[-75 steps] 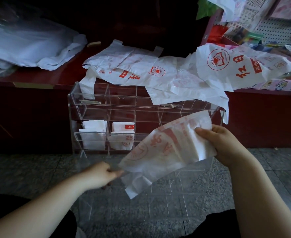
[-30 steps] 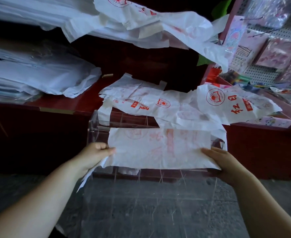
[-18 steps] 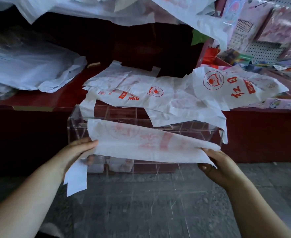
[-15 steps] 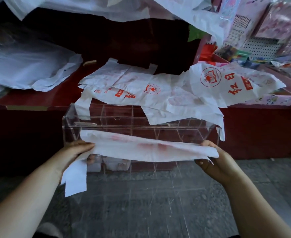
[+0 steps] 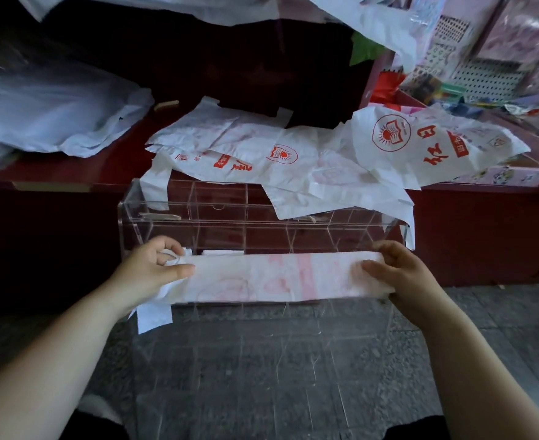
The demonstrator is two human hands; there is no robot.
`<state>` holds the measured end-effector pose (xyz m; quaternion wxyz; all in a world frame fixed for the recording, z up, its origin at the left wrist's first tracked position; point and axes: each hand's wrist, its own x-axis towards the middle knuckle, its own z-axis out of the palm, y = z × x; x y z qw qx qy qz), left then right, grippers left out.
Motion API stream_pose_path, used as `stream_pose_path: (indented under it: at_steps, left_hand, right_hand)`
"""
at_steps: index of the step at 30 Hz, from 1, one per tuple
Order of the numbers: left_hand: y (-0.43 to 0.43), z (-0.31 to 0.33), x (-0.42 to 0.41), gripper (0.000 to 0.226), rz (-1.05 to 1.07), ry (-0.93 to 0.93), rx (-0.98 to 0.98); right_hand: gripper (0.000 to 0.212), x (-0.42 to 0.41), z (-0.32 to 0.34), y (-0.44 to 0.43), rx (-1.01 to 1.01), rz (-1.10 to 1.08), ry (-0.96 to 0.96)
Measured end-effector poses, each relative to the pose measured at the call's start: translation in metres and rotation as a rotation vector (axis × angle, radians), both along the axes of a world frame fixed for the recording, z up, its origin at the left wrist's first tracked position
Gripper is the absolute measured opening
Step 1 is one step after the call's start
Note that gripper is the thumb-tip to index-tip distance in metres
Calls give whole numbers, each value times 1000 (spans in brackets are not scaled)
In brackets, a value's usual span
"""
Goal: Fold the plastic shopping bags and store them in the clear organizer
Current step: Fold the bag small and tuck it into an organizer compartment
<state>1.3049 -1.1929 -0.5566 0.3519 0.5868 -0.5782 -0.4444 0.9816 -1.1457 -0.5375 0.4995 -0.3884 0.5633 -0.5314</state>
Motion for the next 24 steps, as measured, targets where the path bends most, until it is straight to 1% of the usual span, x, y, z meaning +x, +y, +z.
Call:
stream_pose_path:
  at_steps: [2, 4, 6, 7, 8, 9, 11, 13, 14, 16, 17, 18, 19, 20, 22, 24]
  left_hand:
    - [-2, -1, 1, 22, -28, -82, -18]
    - [0, -1, 2, 24, -109, -142, -10]
    - [1, 0, 5, 15, -196, -207, 32]
    - [3, 2, 7, 9, -238, -271, 35]
    - [4, 4, 9, 9, -274, -347, 13]
    - [6, 7, 10, 15, -291, -408, -26]
    - [14, 19, 8, 21, -236, -441, -126]
    - [21, 35, 1, 32, -165, -389, -250]
    - [25, 42, -3, 41, -158, -283, -281]
    - [36, 58, -15, 54, -230, 67, -247]
    - [41, 61, -22, 51, -276, 201, -224]
    - [44, 61, -29, 39, -305, 265, -229]
    - [48, 59, -36, 27, -309, 272, -247]
    - [51, 57, -43, 21, -294, 250, -272]
    - [56, 54, -50, 17, -246, 211, -267]
    - [57, 50, -52, 15, -231, 211, -209]
  right_hand:
    - [24, 3, 3, 1, 2, -34, 128]
    - [15, 6, 10, 0, 21, -45, 198]
    - [10, 11, 24, -1, 17, -40, 225]
    - [10, 14, 32, -2, 3, -26, 251]
    - [11, 19, 42, -3, -15, -2, 286]
    - [13, 25, 53, -3, -35, 32, 319]
    - [16, 41, 74, -2, -88, 128, 366]
    - [18, 59, 92, 0, -144, 236, 408]
    - [18, 69, 100, 0, -165, 288, 439]
    - [16, 88, 111, -1, -195, 370, 510]
    - [15, 97, 115, -2, -211, 398, 546]
    - [15, 106, 117, -3, -228, 418, 579]
    - [16, 113, 119, -4, -246, 433, 605]
    - [17, 120, 120, -5, -265, 440, 632]
    - [21, 129, 119, -8, -288, 431, 714]
    - [21, 135, 116, -13, -284, 408, 791]
